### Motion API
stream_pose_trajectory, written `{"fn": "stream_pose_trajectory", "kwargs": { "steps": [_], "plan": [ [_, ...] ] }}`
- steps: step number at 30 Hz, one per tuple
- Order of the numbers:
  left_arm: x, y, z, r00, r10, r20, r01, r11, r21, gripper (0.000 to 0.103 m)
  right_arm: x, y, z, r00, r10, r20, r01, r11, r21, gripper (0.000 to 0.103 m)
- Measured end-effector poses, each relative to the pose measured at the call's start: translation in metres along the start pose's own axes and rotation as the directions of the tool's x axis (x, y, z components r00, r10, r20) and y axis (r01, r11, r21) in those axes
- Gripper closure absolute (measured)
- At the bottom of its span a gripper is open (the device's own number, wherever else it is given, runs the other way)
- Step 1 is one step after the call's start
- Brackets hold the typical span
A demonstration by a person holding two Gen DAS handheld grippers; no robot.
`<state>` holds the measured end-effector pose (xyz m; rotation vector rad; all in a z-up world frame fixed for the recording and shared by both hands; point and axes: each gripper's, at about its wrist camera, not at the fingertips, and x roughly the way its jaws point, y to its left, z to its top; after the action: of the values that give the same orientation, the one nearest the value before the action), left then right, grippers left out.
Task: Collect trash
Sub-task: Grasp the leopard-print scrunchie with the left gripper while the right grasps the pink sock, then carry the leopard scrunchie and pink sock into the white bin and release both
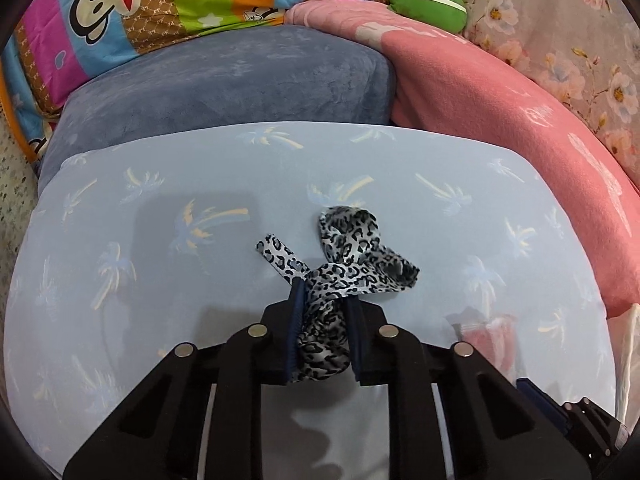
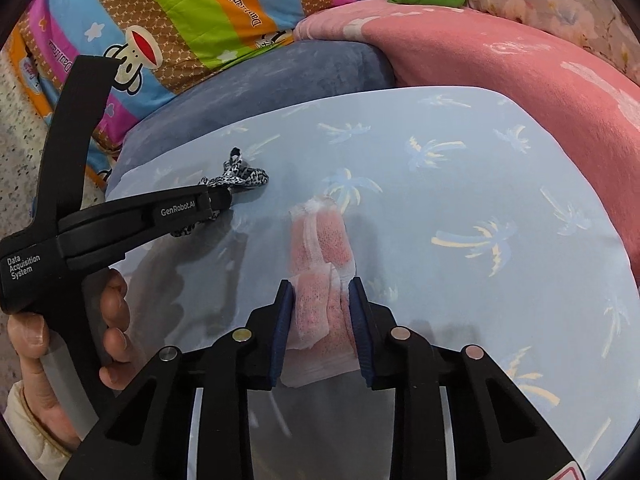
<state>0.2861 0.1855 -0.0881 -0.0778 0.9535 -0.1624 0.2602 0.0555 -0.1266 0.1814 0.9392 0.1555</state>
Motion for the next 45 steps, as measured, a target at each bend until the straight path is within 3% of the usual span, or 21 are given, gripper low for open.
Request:
{"fn": "stream_pose_trajectory", "kwargs": {
  "steps": [7, 14, 29, 45],
  "plan": [
    [-0.032, -0.027, -0.019, 1.000, -0.025, 0.010, 0.024, 0.999, 0.038, 0.085, -0.032, -0.009, -0.016, 1.000, -0.002, 0.007, 0.002, 1.000, 0.018, 0.087],
    [-0.072, -0.058, -0.036, 0.998, -0.055, 0.036, 0.052, 0.996, 0.074, 0.085, -0.096, -0.032, -0.022, 0.996, -0.013, 0.092, 0.007, 0.998, 0.059, 0.088],
    [-0.146, -0.150, -0.065, 0.983, -0.155, 0.097, 0.136, 0.975, 0.176, 0.085, -0.243, -0.101, -0.031, 0.956, -0.077, 0.284, 0.037, 0.989, 0.145, 0.088],
    [-0.181, -0.226, -0.102, 0.966, -0.244, 0.081, 0.213, 0.936, 0.279, 0.085, -0.321, -0.172, -0.067, 0.930, -0.134, 0.341, 0.055, 0.971, 0.232, 0.088]
  ]
}}
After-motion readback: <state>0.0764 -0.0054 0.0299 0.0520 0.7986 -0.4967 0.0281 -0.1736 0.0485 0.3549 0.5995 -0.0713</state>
